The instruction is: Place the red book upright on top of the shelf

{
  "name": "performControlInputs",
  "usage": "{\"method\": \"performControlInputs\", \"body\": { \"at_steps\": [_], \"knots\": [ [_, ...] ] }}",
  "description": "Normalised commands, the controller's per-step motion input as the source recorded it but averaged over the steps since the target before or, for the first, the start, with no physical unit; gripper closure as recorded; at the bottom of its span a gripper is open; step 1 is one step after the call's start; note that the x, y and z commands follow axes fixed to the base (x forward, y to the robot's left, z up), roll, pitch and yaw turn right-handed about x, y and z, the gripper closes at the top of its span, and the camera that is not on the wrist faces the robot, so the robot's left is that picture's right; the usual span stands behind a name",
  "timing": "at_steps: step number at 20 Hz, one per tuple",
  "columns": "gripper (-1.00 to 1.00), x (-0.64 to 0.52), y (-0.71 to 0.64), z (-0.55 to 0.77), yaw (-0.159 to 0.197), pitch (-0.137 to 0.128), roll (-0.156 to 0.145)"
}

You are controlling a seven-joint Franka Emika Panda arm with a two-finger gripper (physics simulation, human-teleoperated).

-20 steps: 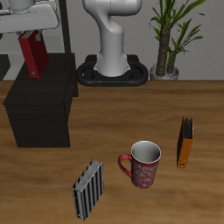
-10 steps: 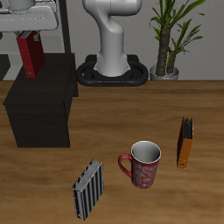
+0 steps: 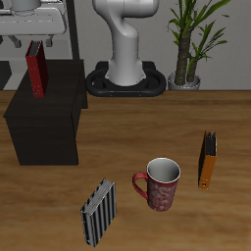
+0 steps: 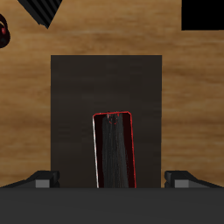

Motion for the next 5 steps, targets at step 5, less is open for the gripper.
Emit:
{"method": "performControlInputs", "body": {
  "at_steps": [5],
  "knots": [
    [-1.0,-0.02,0.08,0.07,0.016,-0.01,-0.001]
  ]
}}
